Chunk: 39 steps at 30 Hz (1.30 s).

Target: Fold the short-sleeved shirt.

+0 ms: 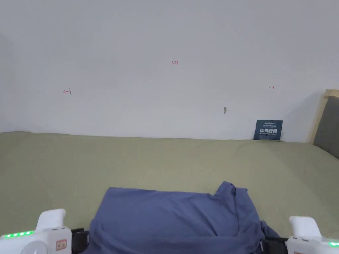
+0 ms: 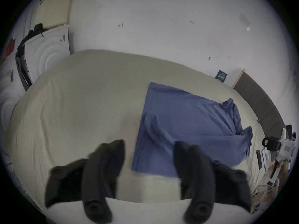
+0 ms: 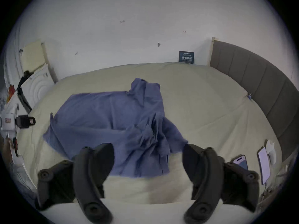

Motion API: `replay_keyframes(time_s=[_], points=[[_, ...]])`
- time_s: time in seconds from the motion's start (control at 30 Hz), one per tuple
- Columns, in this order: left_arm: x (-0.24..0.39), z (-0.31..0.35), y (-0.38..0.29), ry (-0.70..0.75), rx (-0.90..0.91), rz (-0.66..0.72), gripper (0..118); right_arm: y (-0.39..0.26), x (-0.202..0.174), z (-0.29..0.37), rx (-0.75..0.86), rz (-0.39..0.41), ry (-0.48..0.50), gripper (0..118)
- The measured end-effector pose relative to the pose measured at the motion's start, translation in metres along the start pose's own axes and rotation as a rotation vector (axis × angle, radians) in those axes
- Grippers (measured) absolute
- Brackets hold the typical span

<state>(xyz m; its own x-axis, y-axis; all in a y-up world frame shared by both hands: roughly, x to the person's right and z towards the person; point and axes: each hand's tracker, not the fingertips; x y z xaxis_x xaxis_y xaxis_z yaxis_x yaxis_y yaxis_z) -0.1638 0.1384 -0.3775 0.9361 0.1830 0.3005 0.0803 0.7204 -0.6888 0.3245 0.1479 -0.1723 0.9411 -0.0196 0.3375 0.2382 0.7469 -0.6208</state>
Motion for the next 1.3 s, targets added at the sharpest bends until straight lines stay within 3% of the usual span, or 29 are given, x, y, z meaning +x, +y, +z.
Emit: replay_keyframes(time_s=[0.03, 0.13, 0.37, 0.97, 1.03, 1.07, 1.1, 1.13, 1.3], points=[[0.001, 0.006, -0.01, 0.004, -0.001, -0.014, 7, -0.008, -0.003, 0.005, -0.006, 0.016, 0.001, 1], [0.006, 0.026, -0.043, 0.03, -0.004, -0.055, 2, -0.037, -0.015, 0.015, -0.058, 0.049, -0.019, 0], [0.014, 0.029, -0.091, 0.039, -0.087, -0.105, 1, -0.077, -0.031, 0.02, -0.101, 0.021, -0.007, 0], [0.026, 0.011, -0.075, 0.024, -0.12, -0.086, 2, -0.066, -0.036, 0.014, -0.074, -0.03, -0.011, 0], [0.019, 0.001, -0.068, -0.056, -0.143, -0.065, 20, -0.065, -0.032, 0.012, -0.077, -0.051, -0.004, 0], [0.015, -0.003, -0.065, -0.052, -0.134, -0.068, 42, -0.065, -0.03, 0.01, -0.077, -0.061, -0.004, 0], [0.013, -0.007, -0.062, -0.043, -0.125, -0.07, 78, -0.064, -0.027, 0.008, -0.077, -0.069, -0.005, 0], [0.012, -0.011, -0.058, -0.029, -0.119, -0.078, 92, -0.064, -0.024, 0.007, -0.077, -0.076, -0.009, 0], [-0.001, -0.045, -0.032, -0.065, -0.156, -0.026, 92, -0.06, -0.009, -0.004, -0.099, -0.101, -0.007, 0]])
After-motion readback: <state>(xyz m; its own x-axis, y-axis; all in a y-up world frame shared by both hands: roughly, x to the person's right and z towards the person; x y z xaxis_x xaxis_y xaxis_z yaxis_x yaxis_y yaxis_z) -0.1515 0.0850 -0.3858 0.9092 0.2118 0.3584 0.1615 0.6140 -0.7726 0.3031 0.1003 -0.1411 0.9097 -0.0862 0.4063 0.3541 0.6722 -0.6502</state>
